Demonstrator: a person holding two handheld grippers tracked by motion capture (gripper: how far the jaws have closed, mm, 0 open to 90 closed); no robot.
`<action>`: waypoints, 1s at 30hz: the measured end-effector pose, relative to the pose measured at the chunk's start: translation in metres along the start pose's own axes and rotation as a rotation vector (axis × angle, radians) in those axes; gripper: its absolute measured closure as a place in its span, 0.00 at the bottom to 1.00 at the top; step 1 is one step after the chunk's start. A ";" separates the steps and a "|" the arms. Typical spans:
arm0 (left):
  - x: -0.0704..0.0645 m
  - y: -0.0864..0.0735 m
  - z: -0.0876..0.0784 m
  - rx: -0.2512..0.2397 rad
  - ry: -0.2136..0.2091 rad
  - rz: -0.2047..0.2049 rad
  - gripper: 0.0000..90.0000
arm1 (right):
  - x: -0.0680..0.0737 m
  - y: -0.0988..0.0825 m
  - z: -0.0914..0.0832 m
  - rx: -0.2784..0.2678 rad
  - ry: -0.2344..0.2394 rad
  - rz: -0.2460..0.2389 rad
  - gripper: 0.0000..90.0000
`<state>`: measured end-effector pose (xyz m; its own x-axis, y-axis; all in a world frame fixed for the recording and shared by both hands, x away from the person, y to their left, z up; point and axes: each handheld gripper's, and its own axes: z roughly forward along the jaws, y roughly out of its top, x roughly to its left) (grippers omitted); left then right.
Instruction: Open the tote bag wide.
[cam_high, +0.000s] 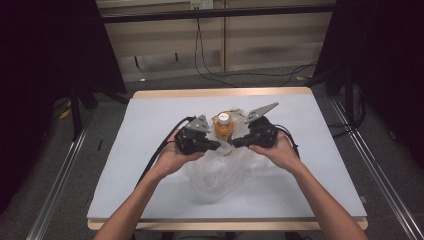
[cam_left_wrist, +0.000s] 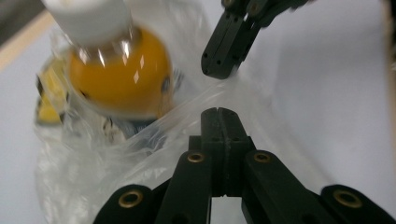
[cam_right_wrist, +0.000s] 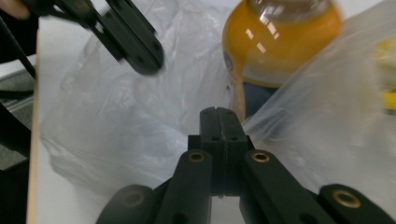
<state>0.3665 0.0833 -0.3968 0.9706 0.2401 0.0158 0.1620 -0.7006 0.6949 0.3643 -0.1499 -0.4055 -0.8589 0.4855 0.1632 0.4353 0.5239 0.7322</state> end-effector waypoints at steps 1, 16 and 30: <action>0.002 -0.005 0.008 0.021 -0.013 -0.010 1.00 | -0.001 -0.001 0.006 0.014 0.003 -0.001 1.00; 0.044 -0.072 0.032 0.127 0.020 -0.177 1.00 | -0.041 -0.054 0.036 0.141 -0.077 0.117 1.00; 0.050 -0.091 0.014 0.122 0.087 -0.227 1.00 | -0.048 -0.089 -0.005 0.126 -0.159 0.164 1.00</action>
<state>0.4026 0.1497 -0.4698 0.8890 0.4532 -0.0654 0.3990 -0.6965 0.5964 0.3650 -0.2234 -0.4753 -0.7253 0.6696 0.1598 0.6040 0.5077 0.6144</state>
